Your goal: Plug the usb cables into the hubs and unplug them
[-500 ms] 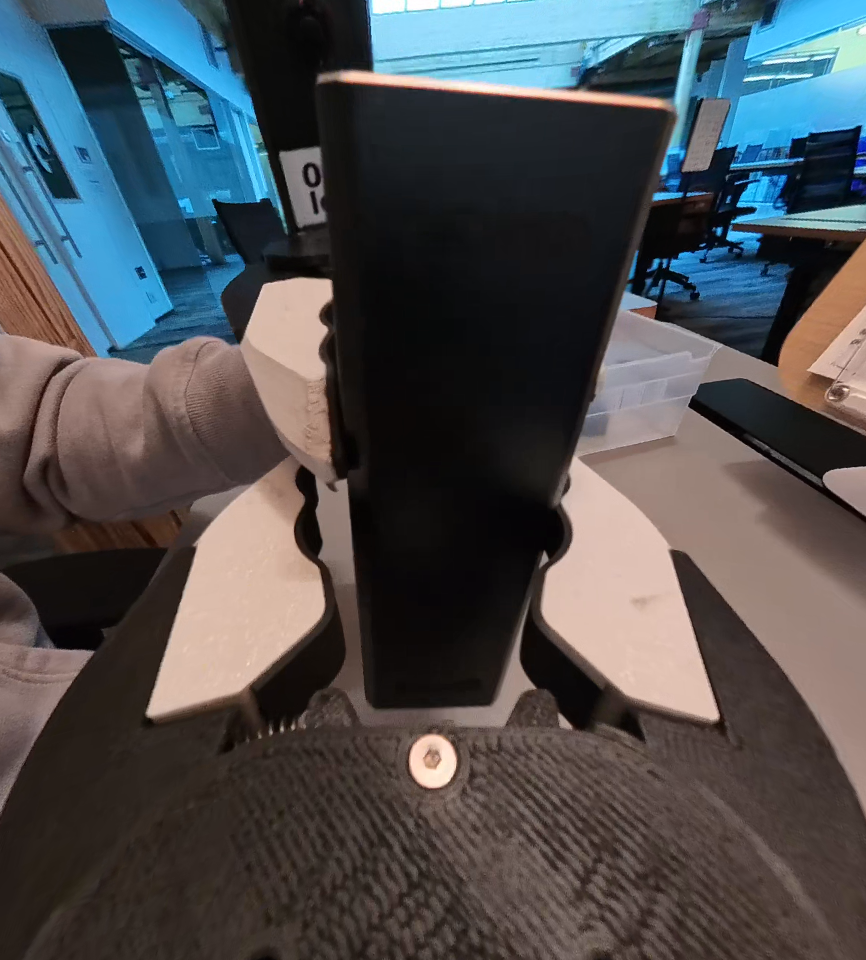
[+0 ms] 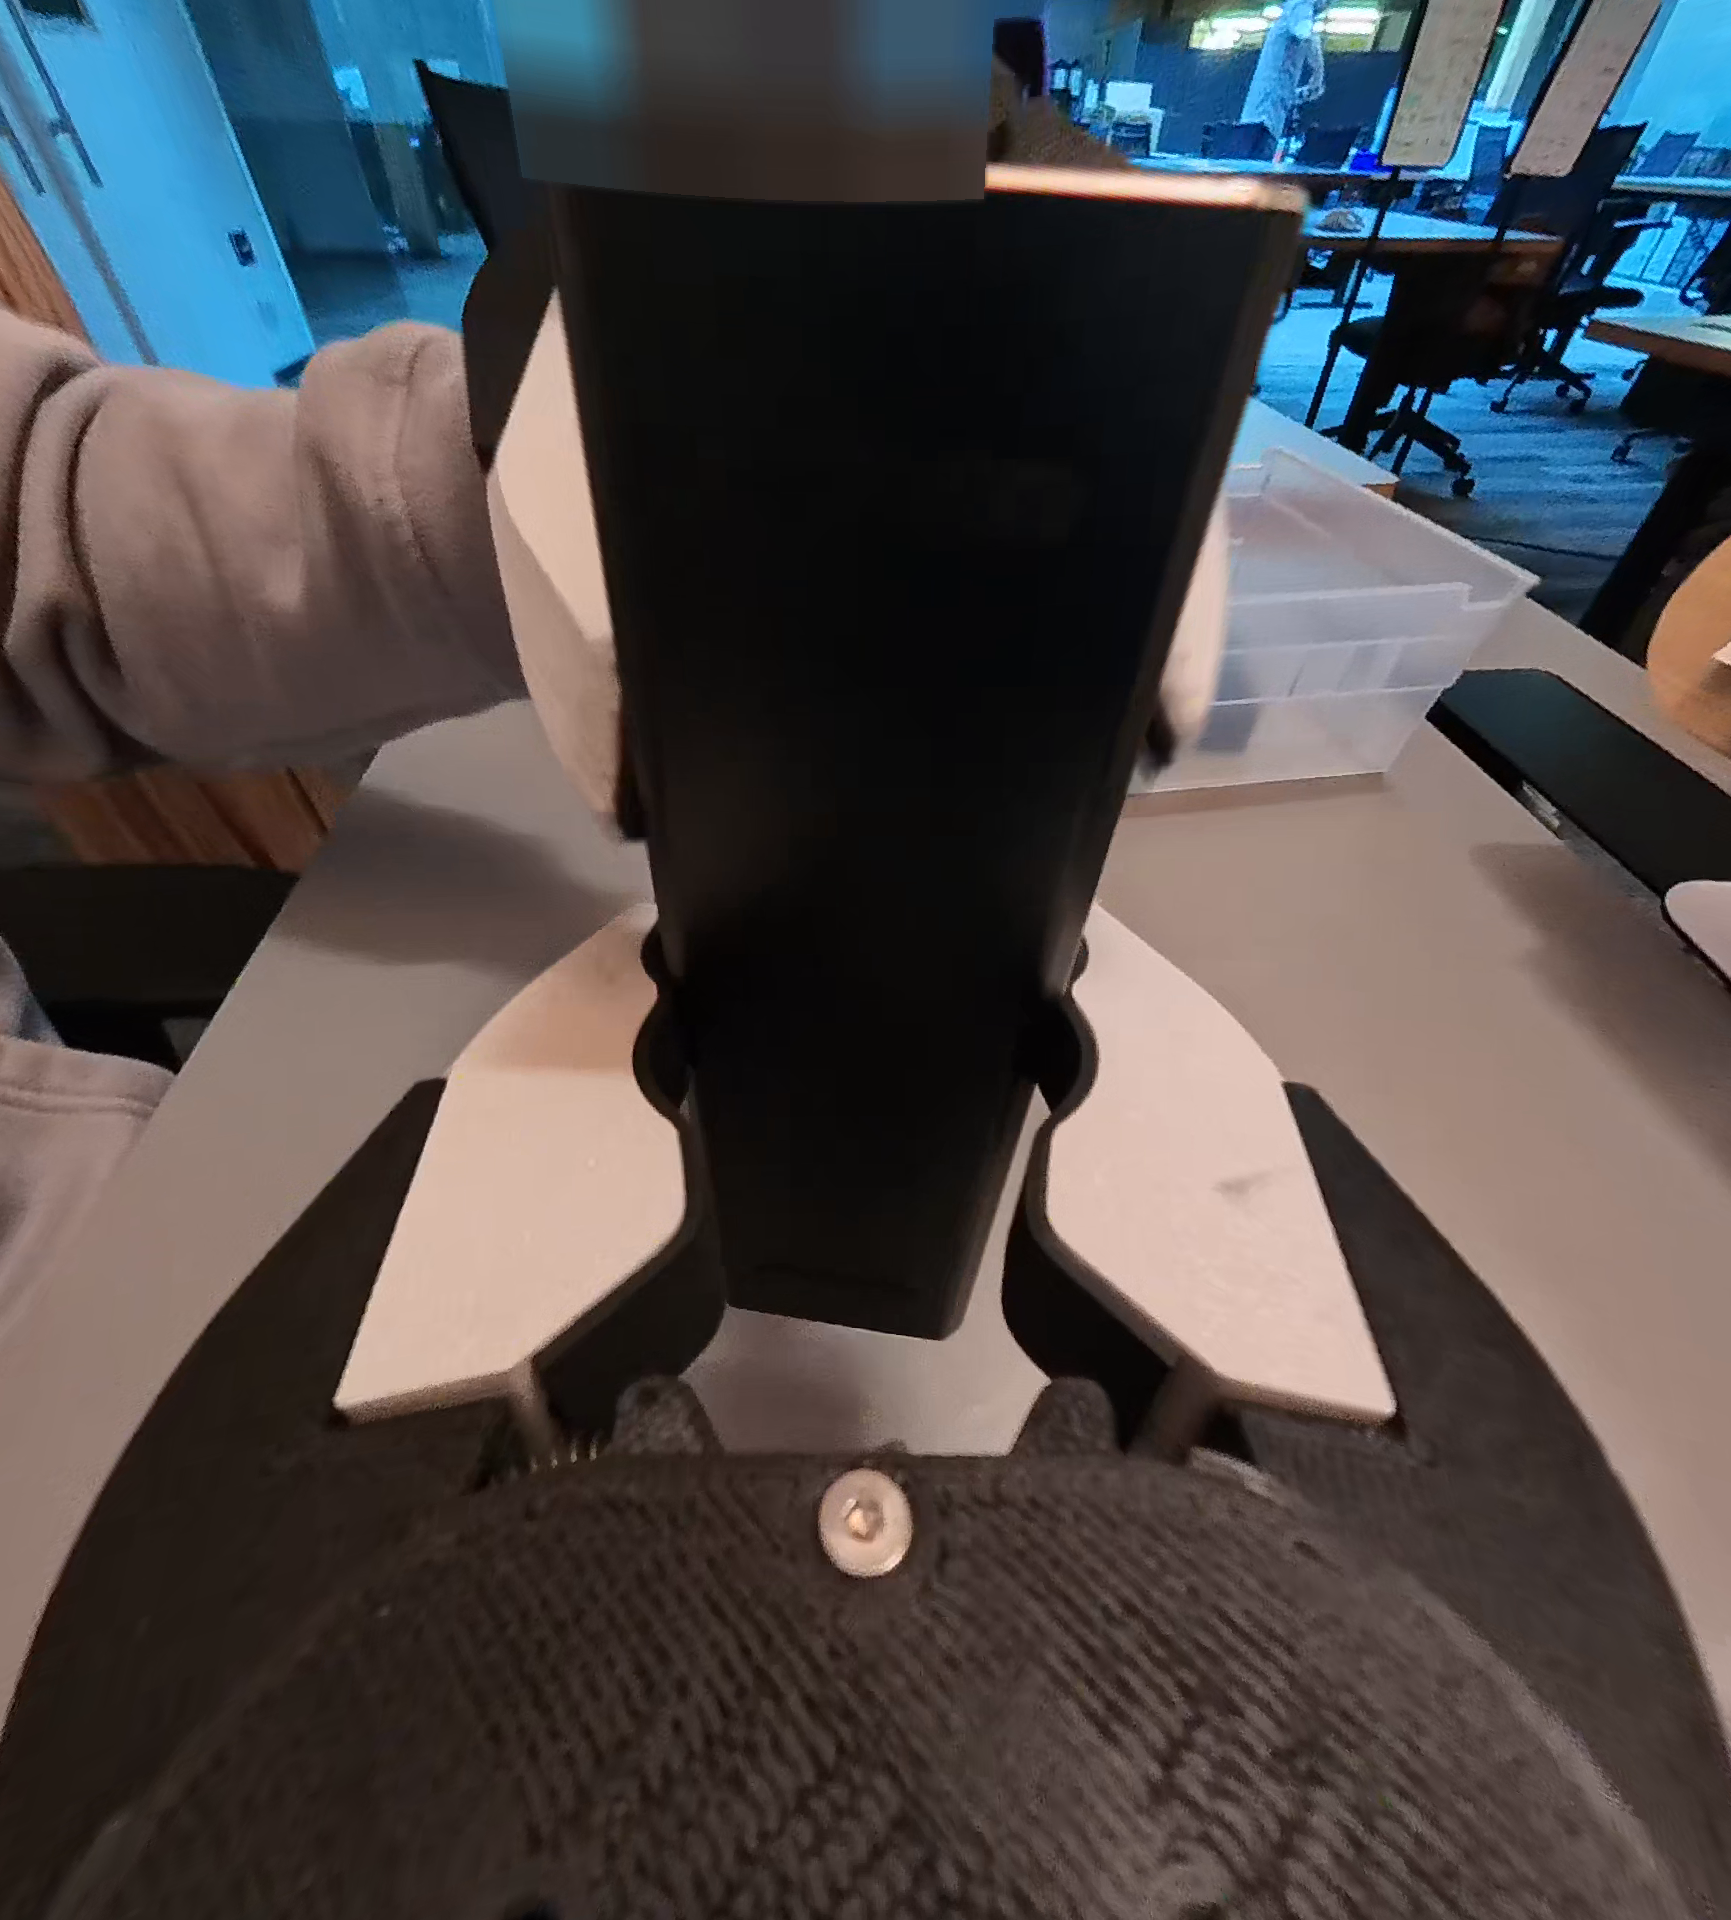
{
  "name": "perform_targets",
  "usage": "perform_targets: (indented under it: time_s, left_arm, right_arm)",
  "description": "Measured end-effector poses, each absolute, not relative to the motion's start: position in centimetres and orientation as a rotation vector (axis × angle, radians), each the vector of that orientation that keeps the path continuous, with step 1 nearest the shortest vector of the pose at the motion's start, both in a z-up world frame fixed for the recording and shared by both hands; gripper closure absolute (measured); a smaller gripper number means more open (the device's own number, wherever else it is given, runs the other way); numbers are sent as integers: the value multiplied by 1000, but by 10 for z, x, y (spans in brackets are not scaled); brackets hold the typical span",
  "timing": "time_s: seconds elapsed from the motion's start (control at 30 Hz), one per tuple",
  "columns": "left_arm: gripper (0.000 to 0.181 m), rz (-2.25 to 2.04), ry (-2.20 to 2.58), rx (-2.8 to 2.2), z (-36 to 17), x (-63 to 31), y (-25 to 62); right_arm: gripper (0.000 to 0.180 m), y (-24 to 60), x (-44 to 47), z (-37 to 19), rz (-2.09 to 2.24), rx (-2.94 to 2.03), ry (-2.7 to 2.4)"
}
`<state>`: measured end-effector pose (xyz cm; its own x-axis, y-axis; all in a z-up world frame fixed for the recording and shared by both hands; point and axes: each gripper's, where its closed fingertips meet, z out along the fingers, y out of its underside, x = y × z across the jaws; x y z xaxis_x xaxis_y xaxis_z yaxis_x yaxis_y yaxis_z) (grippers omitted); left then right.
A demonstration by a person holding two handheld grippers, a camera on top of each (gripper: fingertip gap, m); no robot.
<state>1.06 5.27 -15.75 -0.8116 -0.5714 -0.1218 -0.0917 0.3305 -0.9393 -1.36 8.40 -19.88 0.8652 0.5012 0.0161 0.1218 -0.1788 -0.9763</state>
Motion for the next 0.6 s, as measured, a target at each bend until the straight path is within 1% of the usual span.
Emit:
perform_targets:
  time_s: [0.13, 0.2, 0.27, 0.4, 0.5, 0.53, 0.6]
  left_arm:
    - [92, -1432, 2192, -555, -142, 7, 54]
    - [87, -1339, 2276, -529, -140, 5, 52]
    - [88, -1174, 2409, -482, -149, -1, 50]
    - [97, -782, 2595, -450, -166, -5, 56]
    - [101, -663, 2674, -417, -175, -8, 53]
    - [109, -632, 2719, -409, -179, -12, 53]
    - [109, -559, 2727, -439, -185, -10, 56]
  right_arm:
    - [112, 78, -19, -201, 341, -1757, -566]
    - [112, 78, -20, -204, 313, -1789, -600]
    - [112, 77, -19, -209, 281, -1826, -631]
    - [112, 76, -20, -219, 228, -1904, -689]
    - [112, 76, -22, -224, 204, -1942, -722]
    - [112, 76, -21, -227, 185, -1954, -728]
    - [112, 75, -18, -232, 184, -1972, -730]
